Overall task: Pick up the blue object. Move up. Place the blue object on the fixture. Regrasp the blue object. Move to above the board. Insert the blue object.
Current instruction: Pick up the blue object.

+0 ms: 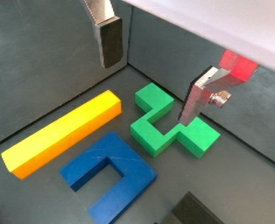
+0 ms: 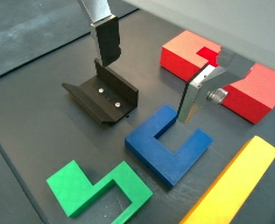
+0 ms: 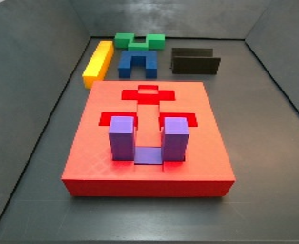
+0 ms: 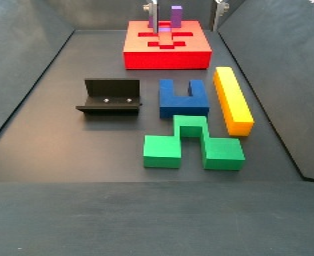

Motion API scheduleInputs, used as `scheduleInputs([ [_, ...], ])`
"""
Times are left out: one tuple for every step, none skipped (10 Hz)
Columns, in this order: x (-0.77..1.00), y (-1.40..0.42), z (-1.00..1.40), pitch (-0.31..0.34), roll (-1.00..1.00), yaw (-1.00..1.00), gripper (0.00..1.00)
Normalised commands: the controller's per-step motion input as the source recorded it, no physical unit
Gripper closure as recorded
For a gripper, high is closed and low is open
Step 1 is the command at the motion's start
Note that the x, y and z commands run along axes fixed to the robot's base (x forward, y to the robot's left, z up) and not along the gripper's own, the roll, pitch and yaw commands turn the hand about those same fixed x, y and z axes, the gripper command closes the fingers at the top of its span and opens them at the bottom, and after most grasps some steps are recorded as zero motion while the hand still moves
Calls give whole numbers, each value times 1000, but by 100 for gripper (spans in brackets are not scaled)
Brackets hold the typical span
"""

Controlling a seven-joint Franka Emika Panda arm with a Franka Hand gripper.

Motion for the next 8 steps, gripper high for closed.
scheduleInputs([
  [0, -223, -194, 0, 0, -123, 0],
  [214, -514, -274, -7, 69, -91, 0],
  [351, -609, -331, -29, 59, -29, 0],
  [346, -631, -351, -34, 64, -3, 0],
  [300, -569, -374, -49, 39, 0, 0],
  [297, -509, -414, -49, 26, 0, 0],
  [294, -477, -434, -49, 20, 0, 0],
  [240, -437, -480, -51, 21, 0, 0],
])
